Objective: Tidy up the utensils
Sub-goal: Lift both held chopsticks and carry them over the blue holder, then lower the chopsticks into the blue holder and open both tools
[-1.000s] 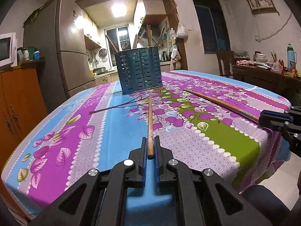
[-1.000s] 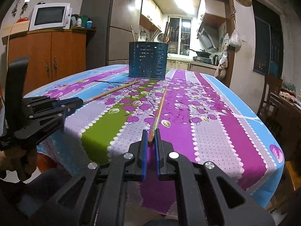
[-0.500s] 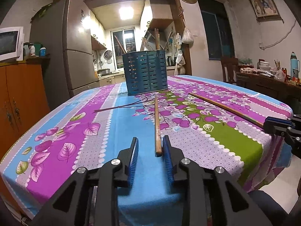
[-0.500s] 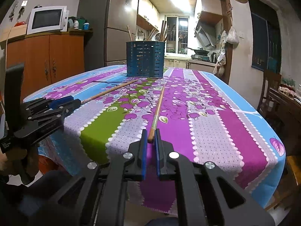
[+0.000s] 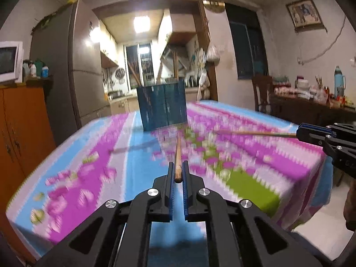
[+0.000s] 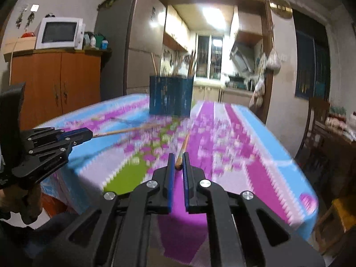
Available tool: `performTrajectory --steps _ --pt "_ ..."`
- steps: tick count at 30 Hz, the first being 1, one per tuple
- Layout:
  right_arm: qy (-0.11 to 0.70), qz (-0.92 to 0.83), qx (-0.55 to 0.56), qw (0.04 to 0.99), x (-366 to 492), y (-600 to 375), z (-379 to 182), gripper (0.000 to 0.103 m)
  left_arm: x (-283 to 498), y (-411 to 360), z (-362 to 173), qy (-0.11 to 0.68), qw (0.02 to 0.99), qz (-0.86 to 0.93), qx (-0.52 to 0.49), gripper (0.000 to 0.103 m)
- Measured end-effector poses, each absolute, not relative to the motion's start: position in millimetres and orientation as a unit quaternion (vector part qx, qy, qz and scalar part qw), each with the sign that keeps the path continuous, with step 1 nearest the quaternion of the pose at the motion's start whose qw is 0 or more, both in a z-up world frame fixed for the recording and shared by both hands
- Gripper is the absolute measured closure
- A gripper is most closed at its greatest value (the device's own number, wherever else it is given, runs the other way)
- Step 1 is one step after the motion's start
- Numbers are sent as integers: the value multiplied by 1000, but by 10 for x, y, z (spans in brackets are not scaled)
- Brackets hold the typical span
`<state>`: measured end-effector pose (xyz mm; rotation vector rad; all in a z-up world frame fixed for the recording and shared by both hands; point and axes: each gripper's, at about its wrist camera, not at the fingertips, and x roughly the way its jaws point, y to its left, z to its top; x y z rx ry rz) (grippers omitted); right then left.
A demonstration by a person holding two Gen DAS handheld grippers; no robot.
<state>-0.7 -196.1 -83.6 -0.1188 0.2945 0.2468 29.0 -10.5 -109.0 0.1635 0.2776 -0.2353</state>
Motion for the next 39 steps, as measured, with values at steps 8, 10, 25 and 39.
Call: performTrajectory --steps 8,10,25,39 --pt "84 146 -73 983 79 -2004 -152 98 335 -68 -297 72 986 -130 76 96" --pt "73 151 -74 983 174 -2017 28 98 442 -81 -110 66 986 -133 76 96" --pt "120 176 -38 976 1109 -2150 707 98 1359 -130 769 125 978 -152 62 96" --pt "83 185 -29 979 1498 -2085 1357 98 1732 -14 1302 155 977 -138 46 96"
